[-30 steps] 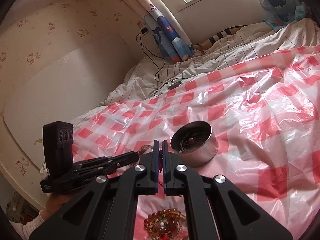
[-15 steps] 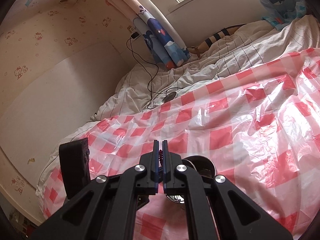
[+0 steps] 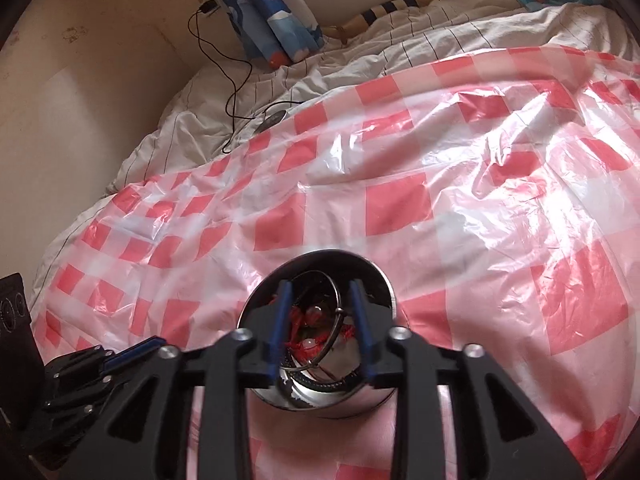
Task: Organize jewelry
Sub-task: 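Lower the bangle into the tin and open left gripper while right carries red jewelry there, then close the left gripper on the gold-cord beaded bracelet in the pile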
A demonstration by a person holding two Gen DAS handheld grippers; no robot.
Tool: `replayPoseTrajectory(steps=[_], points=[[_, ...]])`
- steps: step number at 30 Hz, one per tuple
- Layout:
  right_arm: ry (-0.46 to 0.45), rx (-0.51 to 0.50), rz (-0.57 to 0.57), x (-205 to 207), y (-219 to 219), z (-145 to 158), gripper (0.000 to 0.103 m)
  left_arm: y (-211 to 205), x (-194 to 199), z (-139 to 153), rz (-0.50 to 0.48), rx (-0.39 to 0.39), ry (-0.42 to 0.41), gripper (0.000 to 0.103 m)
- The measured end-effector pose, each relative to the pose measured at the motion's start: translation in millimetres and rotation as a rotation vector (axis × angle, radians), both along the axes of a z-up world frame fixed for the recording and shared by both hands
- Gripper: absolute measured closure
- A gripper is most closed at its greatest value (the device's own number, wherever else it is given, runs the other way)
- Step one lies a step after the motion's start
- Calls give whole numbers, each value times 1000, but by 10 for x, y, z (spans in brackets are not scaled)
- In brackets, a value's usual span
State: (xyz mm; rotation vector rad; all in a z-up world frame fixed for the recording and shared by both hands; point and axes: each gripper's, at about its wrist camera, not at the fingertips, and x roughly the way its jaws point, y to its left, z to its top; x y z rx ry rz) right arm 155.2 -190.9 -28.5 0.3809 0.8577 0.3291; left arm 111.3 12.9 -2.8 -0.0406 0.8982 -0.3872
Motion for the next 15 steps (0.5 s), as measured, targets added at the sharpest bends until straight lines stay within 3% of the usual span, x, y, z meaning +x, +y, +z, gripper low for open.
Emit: replayPoseTrajectory(steps=[4,6,8,12,15], points=[[-130,-35,-47,-414,-162,299,62,72,-378,-36,-21,-36,17,79],[-181,-63,-64,-700,-258,475,56,87,-565,-67,-23,-65,27,74],[-199,-104,-72,-1016,-326,563,40,93,-744,-118,-21,-91,35,69],[-138,-171,-36,-1588,-385,376,38,-40,-924,-272,-73,-84,55,68],[-23,-112,-74,-1714,-502,135,39,-172,-944,-343,-125,-65,71,68]])
